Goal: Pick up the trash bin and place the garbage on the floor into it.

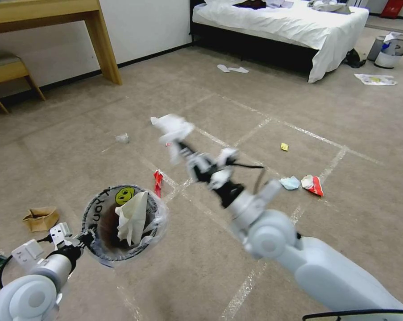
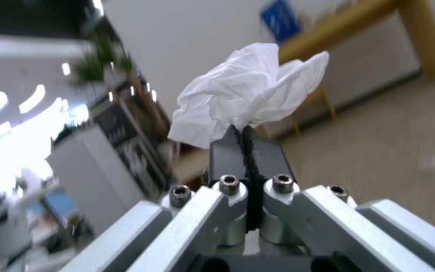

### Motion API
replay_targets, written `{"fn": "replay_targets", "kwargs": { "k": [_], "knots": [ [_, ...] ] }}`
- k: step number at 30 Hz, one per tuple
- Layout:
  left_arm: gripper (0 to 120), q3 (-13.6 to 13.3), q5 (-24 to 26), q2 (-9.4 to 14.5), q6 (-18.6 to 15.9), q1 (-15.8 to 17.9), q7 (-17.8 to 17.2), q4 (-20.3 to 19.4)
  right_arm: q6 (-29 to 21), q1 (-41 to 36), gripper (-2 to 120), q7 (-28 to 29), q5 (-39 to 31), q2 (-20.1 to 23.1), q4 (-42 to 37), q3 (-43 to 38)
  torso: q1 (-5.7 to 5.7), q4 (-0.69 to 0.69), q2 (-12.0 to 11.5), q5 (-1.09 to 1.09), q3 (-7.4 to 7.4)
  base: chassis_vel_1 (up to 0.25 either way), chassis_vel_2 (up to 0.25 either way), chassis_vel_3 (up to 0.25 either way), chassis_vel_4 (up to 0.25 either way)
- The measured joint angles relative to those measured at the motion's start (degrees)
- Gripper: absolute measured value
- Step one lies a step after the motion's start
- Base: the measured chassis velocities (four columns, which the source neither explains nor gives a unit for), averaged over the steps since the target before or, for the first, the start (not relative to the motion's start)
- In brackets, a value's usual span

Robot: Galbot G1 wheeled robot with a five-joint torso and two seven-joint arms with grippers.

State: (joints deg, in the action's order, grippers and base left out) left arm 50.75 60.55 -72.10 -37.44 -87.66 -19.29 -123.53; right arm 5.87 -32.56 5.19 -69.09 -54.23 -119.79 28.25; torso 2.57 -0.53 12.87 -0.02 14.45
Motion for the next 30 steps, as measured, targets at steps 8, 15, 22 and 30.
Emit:
{"fn": "replay_targets", "kwargs": {
  "k": [8, 15, 22, 30],
  "knots": [
    [0, 0.22, 0.74, 0.45, -0.03, 0.53, -0.1, 0.36, -3.29, 4.06, 0, 4.96, 2.58, -2.25, 2.79, 9.27, 0.0, 0.0, 0.0, 0.0, 0.0, 0.0, 0.0, 0.0, 0.0],
    [0, 0.89, 1.5, 0.38, -0.05, 0.45, -0.24, -0.93, -4.83, 7.16, 0, 7.38, 3.81, -7.06, 7.86, 14.3, 0.0, 0.02, 0.0, 0.01, 0.0, 0.0, 0.0, 0.0, 0.0],
    [0, 1.29, 1.74, 0.11, -0.06, 0.4, -0.31, -1.53, -6.1, 9.12, 0, 9.36, 4.71, -9.45, 10.3, 17.47, 0.0, 0.0, 0.0, 0.0, -0.01, 0.0, 0.0, 0.0, 0.0],
    [0, 1.27, 1.6, -0.55, -0.06, 0.21, -0.32, -1.62, -6.67, 9.07, 0, 11.3, 7.19, -11.69, 12.85, 18.33, 0.0, 0.01, 0.0, 0.0, 0.0, 0.0, 0.0, 0.0, 0.0]
  ]
}}
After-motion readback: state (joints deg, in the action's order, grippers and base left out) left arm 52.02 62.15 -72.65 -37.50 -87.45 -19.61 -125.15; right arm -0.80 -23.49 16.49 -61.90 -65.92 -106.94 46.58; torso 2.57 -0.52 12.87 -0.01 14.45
